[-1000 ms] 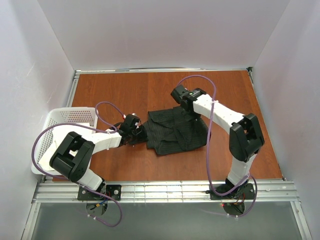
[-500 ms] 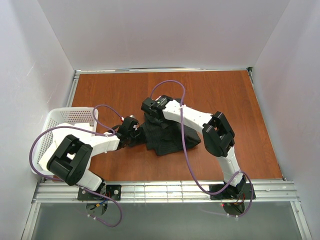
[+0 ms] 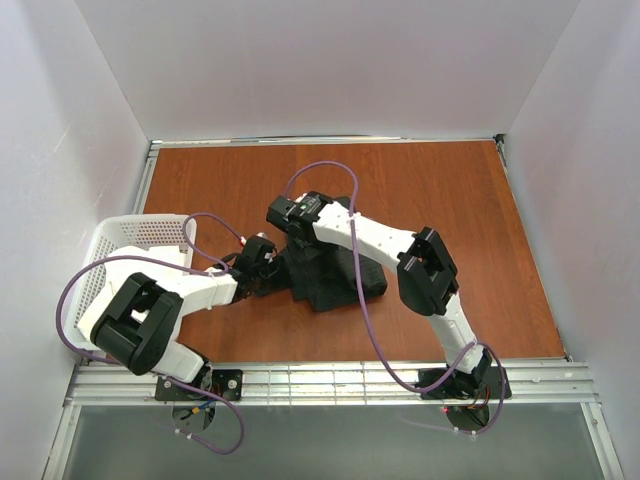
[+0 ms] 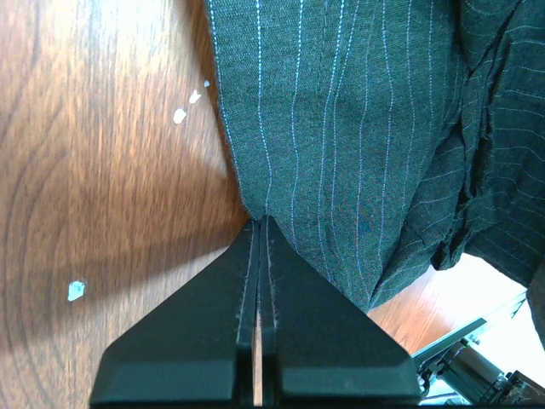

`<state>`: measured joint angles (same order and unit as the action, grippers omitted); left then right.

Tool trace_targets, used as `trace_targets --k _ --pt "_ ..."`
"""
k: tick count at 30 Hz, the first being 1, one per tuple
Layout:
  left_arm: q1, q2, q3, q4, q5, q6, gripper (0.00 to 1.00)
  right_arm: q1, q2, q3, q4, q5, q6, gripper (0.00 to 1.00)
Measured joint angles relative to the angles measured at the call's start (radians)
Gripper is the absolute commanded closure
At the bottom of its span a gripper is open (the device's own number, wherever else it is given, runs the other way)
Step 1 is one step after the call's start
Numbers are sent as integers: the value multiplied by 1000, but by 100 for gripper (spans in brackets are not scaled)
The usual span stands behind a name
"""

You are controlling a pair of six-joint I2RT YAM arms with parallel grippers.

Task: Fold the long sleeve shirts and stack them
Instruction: Fold the shirt

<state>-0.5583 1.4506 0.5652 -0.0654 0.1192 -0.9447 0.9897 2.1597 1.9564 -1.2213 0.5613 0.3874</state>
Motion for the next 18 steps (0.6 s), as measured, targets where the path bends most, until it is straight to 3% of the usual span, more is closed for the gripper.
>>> trace_targets --k 10,18 --pt "0 -48 -38 -7 -18 -12 100 27 54 16 74 -125 3 89" --pt "0 -74 -58 -10 -32 -19 100 27 33 -127 259 -267 1 83"
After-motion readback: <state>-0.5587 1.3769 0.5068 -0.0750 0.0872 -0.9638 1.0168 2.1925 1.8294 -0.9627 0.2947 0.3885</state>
